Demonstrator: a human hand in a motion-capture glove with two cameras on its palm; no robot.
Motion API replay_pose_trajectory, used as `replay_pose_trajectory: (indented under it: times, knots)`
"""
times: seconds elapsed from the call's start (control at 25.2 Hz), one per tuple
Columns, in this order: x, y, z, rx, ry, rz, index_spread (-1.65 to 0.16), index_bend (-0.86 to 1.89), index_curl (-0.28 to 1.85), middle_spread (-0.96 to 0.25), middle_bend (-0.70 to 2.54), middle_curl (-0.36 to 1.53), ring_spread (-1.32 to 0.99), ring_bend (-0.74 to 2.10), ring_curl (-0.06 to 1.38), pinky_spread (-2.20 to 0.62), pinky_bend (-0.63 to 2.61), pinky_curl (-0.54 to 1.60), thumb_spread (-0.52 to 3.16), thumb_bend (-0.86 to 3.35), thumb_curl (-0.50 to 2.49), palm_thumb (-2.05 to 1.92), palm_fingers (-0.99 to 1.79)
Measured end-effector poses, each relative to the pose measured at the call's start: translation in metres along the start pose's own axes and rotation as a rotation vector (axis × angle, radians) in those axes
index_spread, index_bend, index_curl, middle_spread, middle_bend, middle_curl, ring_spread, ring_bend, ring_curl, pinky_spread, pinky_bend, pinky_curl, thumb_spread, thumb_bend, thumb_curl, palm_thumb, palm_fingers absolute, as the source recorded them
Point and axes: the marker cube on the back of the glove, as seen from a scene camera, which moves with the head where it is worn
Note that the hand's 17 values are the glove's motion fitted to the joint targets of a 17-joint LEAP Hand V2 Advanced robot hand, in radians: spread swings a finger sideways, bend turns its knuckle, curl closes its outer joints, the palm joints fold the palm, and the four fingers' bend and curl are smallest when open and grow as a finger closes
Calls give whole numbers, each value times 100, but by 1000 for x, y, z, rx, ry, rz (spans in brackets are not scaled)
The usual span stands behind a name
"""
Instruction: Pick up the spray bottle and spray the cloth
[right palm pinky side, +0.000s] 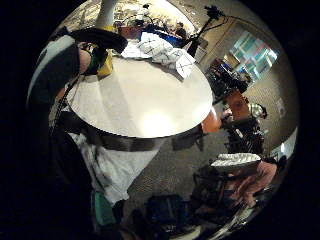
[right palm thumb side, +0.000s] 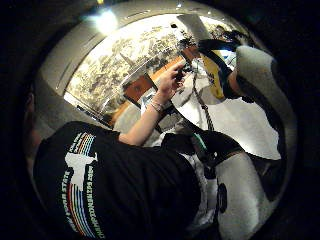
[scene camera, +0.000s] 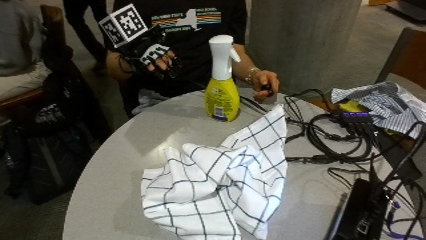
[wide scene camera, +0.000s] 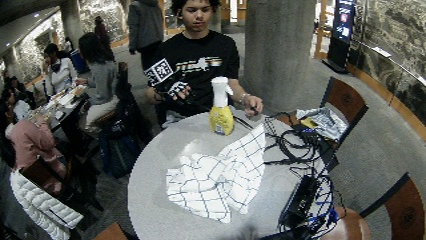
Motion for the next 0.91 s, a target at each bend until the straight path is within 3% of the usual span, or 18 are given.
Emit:
replay_pose_trajectory:
  times: [0.28,0.64,0.91]
  knots:
    - [6,0,7,3,-20,16,-22,22,20,-4,41,21,-7,37,20,6,30,17,66,35,17,64,106]
    - [11,-2,9,16,-34,37,-26,16,27,-5,38,28,-8,33,25,7,26,23,86,28,22,69,105]
    - [19,-2,14,58,-231,118,-28,11,28,-5,34,31,-8,33,28,7,26,26,92,21,24,71,102]
